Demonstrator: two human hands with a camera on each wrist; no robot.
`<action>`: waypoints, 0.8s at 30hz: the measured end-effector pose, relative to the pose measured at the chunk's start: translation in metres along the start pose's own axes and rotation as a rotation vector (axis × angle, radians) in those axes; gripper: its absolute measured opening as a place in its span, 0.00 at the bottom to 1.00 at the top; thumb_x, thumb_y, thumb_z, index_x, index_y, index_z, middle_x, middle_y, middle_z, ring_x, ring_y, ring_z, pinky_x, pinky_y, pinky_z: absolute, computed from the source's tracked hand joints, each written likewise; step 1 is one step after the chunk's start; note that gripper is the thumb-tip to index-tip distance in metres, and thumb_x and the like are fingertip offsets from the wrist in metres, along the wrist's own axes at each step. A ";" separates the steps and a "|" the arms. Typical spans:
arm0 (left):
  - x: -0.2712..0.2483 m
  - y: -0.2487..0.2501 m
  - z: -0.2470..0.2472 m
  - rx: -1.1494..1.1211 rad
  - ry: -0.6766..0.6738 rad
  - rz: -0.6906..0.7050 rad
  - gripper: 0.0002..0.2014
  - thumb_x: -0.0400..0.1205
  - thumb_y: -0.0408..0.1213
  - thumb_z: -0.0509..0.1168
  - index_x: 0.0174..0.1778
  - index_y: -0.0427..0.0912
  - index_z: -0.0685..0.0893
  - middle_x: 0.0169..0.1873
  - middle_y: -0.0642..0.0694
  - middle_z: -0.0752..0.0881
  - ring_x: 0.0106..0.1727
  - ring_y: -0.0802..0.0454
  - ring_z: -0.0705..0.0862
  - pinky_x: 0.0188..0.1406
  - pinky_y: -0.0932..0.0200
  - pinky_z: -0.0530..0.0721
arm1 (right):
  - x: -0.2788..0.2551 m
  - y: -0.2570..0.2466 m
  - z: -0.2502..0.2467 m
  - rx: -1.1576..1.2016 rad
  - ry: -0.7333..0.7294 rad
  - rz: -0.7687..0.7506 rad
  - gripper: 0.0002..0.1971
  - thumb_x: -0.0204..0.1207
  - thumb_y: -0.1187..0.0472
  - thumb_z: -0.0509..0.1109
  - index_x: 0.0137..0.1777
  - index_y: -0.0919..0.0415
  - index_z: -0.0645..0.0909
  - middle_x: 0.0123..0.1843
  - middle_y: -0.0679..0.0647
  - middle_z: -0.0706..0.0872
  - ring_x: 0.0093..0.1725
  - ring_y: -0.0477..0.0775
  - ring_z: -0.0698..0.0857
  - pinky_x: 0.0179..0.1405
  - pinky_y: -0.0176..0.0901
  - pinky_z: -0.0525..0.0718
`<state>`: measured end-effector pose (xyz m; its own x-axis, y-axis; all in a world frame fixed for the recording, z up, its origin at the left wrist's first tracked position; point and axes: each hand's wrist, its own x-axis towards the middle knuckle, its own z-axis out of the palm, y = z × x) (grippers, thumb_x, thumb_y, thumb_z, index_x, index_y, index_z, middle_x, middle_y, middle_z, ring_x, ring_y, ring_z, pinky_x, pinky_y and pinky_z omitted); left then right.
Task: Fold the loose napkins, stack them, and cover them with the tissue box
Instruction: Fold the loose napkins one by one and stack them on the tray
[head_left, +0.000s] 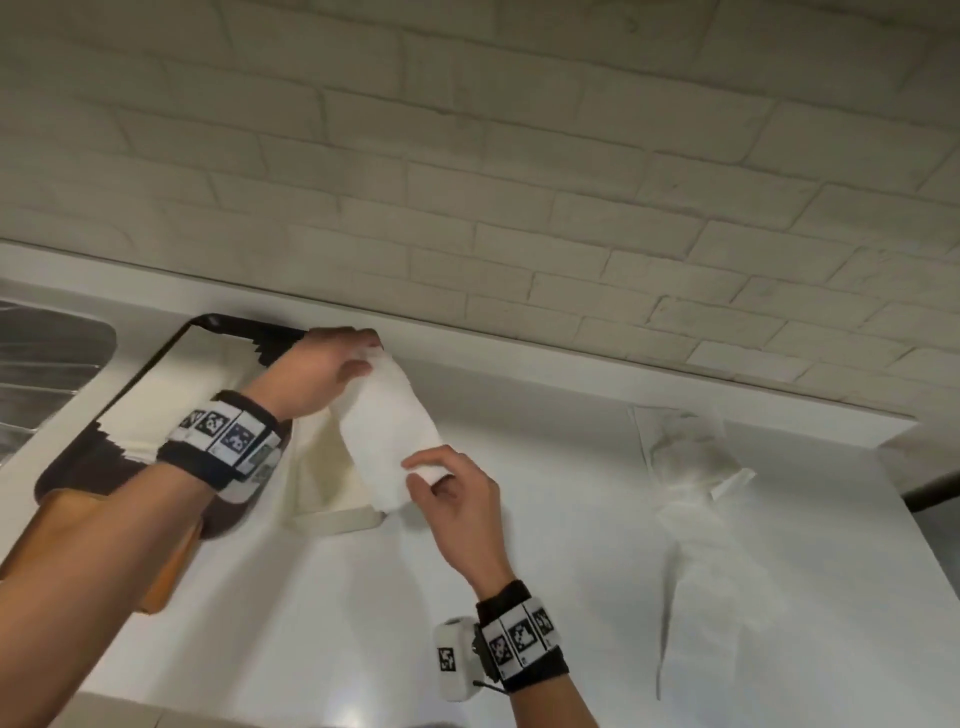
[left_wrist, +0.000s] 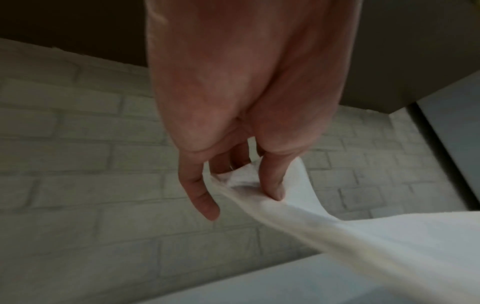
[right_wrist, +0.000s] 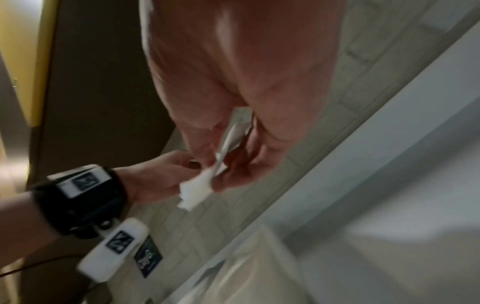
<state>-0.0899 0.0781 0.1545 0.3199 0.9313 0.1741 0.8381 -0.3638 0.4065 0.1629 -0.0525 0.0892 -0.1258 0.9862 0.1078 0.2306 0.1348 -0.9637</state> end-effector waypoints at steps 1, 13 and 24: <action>0.005 -0.017 -0.005 0.023 -0.023 -0.029 0.17 0.87 0.31 0.73 0.73 0.41 0.85 0.63 0.38 0.92 0.62 0.36 0.90 0.62 0.46 0.85 | 0.007 -0.002 0.019 -0.018 -0.015 0.039 0.09 0.83 0.59 0.77 0.54 0.41 0.90 0.48 0.39 0.92 0.36 0.45 0.85 0.44 0.37 0.83; -0.021 -0.065 0.044 0.249 -0.175 -0.084 0.18 0.86 0.40 0.74 0.71 0.47 0.81 0.69 0.43 0.84 0.71 0.39 0.83 0.65 0.43 0.84 | 0.018 0.025 0.128 -0.583 -0.197 0.398 0.11 0.91 0.52 0.62 0.67 0.42 0.83 0.55 0.47 0.92 0.69 0.56 0.68 0.55 0.56 0.58; -0.043 -0.026 0.067 0.132 -0.344 -0.231 0.61 0.67 0.59 0.88 0.91 0.46 0.63 0.88 0.39 0.68 0.88 0.35 0.68 0.87 0.38 0.68 | -0.018 0.024 -0.030 -0.520 0.260 0.230 0.06 0.87 0.49 0.69 0.51 0.32 0.81 0.55 0.30 0.90 0.59 0.50 0.86 0.61 0.52 0.77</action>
<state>-0.0956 0.0482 0.0763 0.2275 0.9471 -0.2264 0.9470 -0.1610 0.2778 0.1993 -0.0643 0.0716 0.2063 0.9780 0.0306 0.6716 -0.1188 -0.7314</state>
